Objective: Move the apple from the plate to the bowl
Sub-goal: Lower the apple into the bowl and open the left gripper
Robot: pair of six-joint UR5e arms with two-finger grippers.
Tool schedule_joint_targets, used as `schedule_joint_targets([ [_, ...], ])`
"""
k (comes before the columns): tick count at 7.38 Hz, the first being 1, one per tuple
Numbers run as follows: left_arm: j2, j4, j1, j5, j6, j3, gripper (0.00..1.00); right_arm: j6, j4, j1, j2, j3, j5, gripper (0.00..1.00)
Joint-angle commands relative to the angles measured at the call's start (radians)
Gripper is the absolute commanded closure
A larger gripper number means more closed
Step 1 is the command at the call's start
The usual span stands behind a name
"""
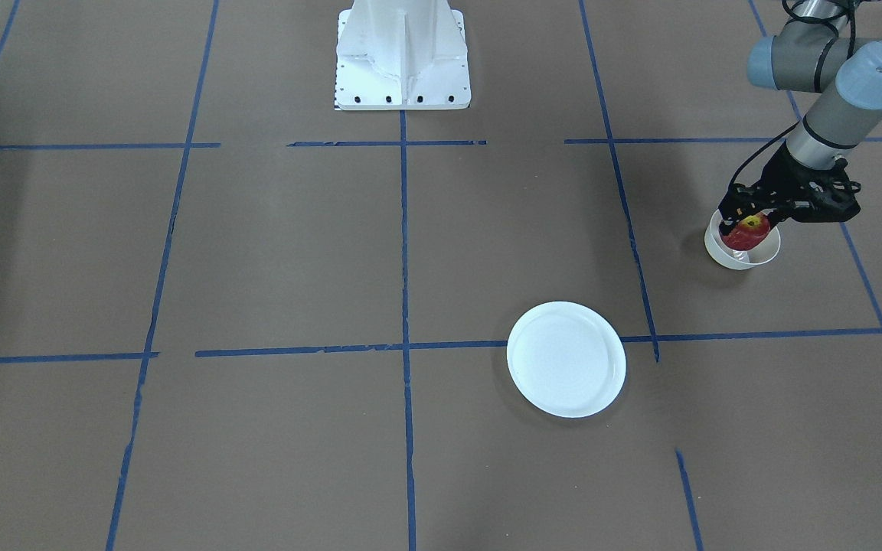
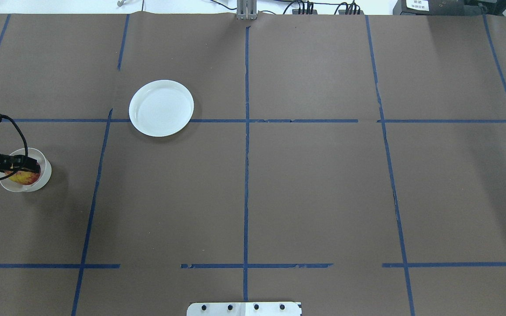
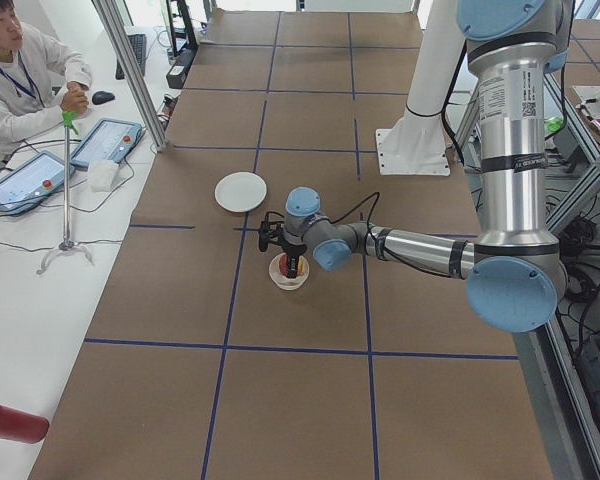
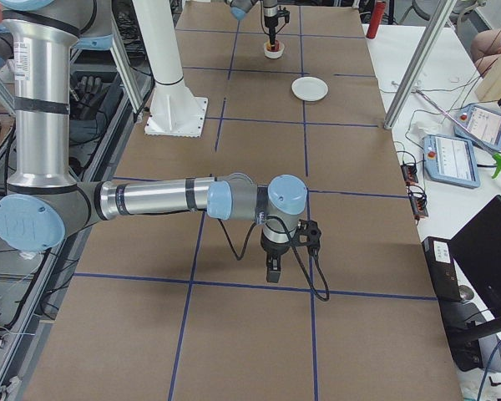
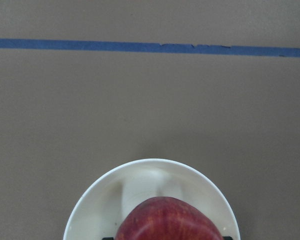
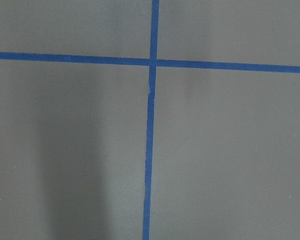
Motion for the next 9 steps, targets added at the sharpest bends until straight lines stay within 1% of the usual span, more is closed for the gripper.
schedule_joint_targets([
  [1,0.003,0.004,0.002,0.001,0.006,0.011,0.05,-0.002,0.000,0.000,0.000,0.002,0.000,0.00],
  [2,0.012,0.005,-0.001,0.001,0.009,0.008,0.01,0.000,0.000,0.000,0.000,0.002,0.000,0.00],
  [3,0.024,0.010,-0.005,-0.002,0.024,-0.007,0.02,0.000,0.000,0.000,0.000,0.000,0.000,0.00],
  [4,0.053,0.030,-0.022,-0.047,0.056,-0.070,0.05,-0.002,0.000,0.000,0.000,0.002,0.000,0.00],
  [5,0.078,0.098,-0.131,-0.097,0.178,-0.130,0.06,0.000,0.000,0.000,0.000,0.002,0.000,0.00],
  [6,0.074,0.198,-0.281,-0.122,0.355,-0.155,0.05,0.000,0.000,0.000,0.000,0.000,0.000,0.00],
  [7,0.052,0.341,-0.409,-0.159,0.527,-0.164,0.01,-0.002,0.000,0.000,0.000,0.002,0.000,0.00],
  [8,-0.016,0.466,-0.530,-0.165,0.676,-0.144,0.01,0.000,0.000,0.000,0.000,0.002,0.000,0.00],
  [9,-0.078,0.544,-0.621,-0.198,0.775,-0.080,0.01,0.000,0.000,0.000,0.000,0.002,0.000,0.00],
])
